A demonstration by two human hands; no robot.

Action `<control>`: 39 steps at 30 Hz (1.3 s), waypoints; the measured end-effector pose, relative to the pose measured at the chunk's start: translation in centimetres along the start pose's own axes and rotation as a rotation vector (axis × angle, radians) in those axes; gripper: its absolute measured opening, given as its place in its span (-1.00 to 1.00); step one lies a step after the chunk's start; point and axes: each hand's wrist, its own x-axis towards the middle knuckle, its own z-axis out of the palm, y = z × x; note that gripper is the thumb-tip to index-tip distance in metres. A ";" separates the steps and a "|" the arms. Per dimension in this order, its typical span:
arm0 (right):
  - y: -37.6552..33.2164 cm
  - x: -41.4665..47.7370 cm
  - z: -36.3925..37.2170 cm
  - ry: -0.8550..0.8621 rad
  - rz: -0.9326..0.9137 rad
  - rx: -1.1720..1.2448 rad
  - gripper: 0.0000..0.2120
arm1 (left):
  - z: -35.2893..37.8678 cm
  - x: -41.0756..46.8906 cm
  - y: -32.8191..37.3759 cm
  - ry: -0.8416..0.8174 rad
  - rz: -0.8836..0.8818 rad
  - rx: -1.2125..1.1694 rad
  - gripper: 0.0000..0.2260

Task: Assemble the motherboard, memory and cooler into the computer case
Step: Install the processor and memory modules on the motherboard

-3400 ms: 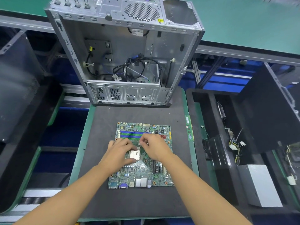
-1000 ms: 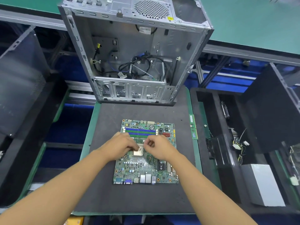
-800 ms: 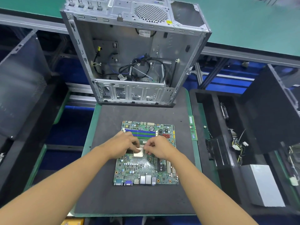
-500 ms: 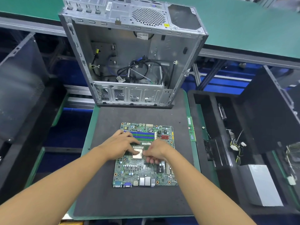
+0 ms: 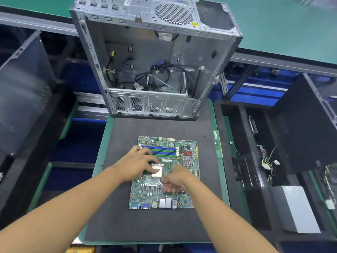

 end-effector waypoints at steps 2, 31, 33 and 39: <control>0.0 0.1 0.1 0.025 0.001 -0.027 -0.67 | 0.0 0.0 0.0 -0.003 0.000 0.000 -0.50; 0.7 -1.9 -1.7 0.038 -0.199 -0.099 -0.81 | 2.5 1.6 2.8 0.067 -0.275 -0.297 -0.55; 0.9 -1.9 -1.9 0.038 -0.207 -0.073 -0.86 | 2.5 1.6 2.7 0.062 -0.283 -0.320 -0.56; 1.2 -1.7 -2.8 0.075 -0.222 -0.051 -0.84 | 2.4 1.6 2.6 0.046 -0.275 -0.331 -0.55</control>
